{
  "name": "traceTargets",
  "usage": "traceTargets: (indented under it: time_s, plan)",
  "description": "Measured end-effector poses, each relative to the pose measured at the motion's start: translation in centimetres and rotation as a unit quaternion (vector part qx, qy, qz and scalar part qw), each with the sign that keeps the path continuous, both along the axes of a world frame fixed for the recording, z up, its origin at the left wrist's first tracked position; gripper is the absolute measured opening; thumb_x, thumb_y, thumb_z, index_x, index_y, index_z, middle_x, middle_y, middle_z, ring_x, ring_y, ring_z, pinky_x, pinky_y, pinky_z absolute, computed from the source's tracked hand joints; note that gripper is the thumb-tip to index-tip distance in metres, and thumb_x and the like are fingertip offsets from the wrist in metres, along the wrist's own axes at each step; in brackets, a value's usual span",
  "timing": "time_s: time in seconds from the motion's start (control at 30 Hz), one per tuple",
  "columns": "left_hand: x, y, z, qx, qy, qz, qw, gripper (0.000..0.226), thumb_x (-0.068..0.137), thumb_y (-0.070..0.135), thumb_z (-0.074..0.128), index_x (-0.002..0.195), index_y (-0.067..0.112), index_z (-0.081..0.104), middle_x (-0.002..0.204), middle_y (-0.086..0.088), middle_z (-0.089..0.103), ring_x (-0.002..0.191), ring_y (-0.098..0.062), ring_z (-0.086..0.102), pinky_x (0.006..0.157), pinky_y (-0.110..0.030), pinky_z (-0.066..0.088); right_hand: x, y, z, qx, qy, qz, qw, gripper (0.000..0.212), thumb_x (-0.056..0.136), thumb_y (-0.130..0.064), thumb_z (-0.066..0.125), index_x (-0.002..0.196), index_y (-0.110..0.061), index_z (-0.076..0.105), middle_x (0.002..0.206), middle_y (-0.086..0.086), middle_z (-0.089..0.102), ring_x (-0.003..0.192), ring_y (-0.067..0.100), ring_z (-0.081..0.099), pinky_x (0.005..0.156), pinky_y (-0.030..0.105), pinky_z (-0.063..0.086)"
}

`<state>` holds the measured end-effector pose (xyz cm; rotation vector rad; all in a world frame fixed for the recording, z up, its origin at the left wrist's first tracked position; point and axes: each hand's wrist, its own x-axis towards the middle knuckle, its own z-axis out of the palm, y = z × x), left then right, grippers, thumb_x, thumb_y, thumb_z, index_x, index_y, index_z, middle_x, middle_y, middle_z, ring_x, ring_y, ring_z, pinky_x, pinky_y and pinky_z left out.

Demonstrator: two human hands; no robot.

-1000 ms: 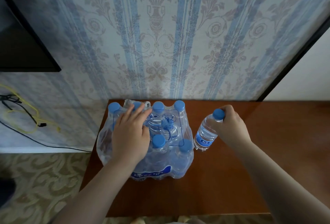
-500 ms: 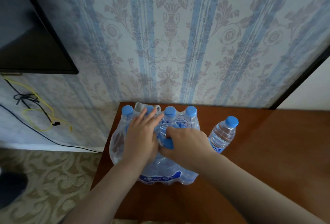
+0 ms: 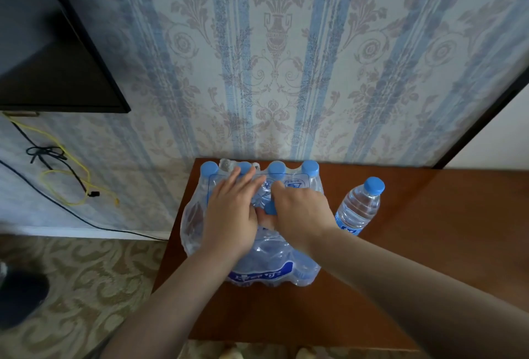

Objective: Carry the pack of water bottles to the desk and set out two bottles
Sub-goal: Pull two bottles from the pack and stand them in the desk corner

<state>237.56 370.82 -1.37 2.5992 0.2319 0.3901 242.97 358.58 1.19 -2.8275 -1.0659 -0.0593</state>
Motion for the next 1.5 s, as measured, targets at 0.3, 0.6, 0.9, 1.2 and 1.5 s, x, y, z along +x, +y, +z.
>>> traceTargets:
  time_s: [0.3, 0.6, 0.9, 1.2, 1.5]
  plan:
    - [-0.3, -0.3, 0.1, -0.01, -0.032, 0.02, 0.999, 0.042, 0.088, -0.006, 0.049, 0.126, 0.01, 0.057, 0.141, -0.001, 0.05, 0.139, -0.019, 0.031, 0.114, -0.037, 0.025, 1.2, -1.1, 7.7, 0.188, -0.096, -0.032, 0.977, 0.039, 0.081, -0.055, 0.047, 0.077, -0.016, 0.046, 0.055, -0.004, 0.04, 0.049, 0.024, 0.043, 0.047, 0.027, 0.026]
    - [-0.3, -0.5, 1.4, -0.102, -0.042, 0.015, 0.994, 0.036, 0.092, 0.0, 0.048, 0.124, 0.014, 0.059, 0.13, -0.006, 0.06, 0.129, -0.024, 0.047, 0.109, -0.043, 0.037, 1.0, -4.2, 14.9, 0.367, -0.112, -0.108, 0.917, 0.031, 0.076, -0.042, 0.054, 0.066, -0.013, 0.048, 0.046, -0.005, 0.036, 0.046, 0.018, 0.036, 0.047, 0.022, 0.028]
    - [0.9, -6.2, 4.0, -0.108, -0.029, -0.17, 0.979, 0.025, 0.092, 0.02, 0.052, 0.113, 0.026, 0.062, 0.126, 0.008, 0.061, 0.118, -0.006, 0.049, 0.103, -0.025, 0.036, 0.6, -9.9, 18.3, 0.391, -0.111, -0.199, 0.892, 0.043, 0.069, -0.05, 0.066, 0.066, -0.01, 0.054, 0.047, -0.001, 0.049, 0.044, 0.009, 0.043, 0.042, 0.016, 0.03]
    - [-2.6, -15.1, -0.7, 0.013, -0.007, -0.314, 0.949, 0.037, 0.083, 0.03, 0.06, 0.12, 0.028, 0.058, 0.13, 0.012, 0.057, 0.124, -0.007, 0.046, 0.108, -0.023, 0.028, -0.1, -17.7, 9.3, 0.288, -0.112, -0.327, 0.893, 0.046, 0.073, -0.057, 0.065, 0.072, -0.012, 0.056, 0.058, -0.004, 0.057, 0.054, 0.012, 0.052, 0.045, 0.022, 0.033]
    - [1.2, -21.0, -9.1, -0.046, 0.292, -0.124, 0.947, 0.055, 0.093, 0.031, 0.048, 0.145, 0.022, 0.03, 0.156, -0.002, 0.024, 0.142, -0.021, 0.023, 0.115, -0.038, 0.025, 3.4, -23.6, 0.1, 0.2, 0.026, -0.217, 0.955, 0.038, 0.081, -0.054, 0.062, 0.081, -0.019, 0.048, 0.072, -0.006, 0.057, 0.061, 0.016, 0.055, 0.05, 0.026, 0.041]
